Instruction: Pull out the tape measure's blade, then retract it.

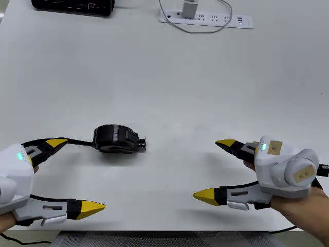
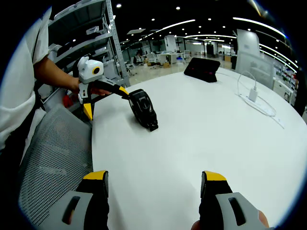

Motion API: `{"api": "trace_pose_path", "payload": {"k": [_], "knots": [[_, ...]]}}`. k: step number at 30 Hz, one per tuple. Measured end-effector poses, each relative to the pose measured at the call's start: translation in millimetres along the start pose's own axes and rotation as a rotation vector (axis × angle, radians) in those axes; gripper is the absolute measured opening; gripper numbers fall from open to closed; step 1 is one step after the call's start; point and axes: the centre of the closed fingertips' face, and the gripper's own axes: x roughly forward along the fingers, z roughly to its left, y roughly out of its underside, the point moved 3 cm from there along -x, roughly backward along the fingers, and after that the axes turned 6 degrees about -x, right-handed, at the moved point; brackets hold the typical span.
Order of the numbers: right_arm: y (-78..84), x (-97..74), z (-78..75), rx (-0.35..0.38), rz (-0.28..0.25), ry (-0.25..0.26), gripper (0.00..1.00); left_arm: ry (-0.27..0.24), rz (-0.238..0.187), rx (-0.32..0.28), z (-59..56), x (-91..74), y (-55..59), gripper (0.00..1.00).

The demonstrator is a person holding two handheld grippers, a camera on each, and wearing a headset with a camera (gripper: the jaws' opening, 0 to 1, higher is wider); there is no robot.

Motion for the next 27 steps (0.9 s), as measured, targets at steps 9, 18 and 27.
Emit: {"api": "trace_pose_path", "payload": {"k": [9,18,27], "knots": [[-1.7,-0.4,-1.1,-0.002,-0.011,0.007,0.80,-0.004,0.002,-0.005,-2.2,-2.1,1.1,0.99],[-2.3,0.3,-2.3,-0.012,-0.020,0.008,0.82,0.000,0.008,-0.008,-2.8,-1.3,2.2,0.99],[-3.1,1.5,-3.9,-0.006,-0.025,0.004,0.83,-0.017,0.029,-0.006,1.3,-0.6,9.0,0.99]]}}
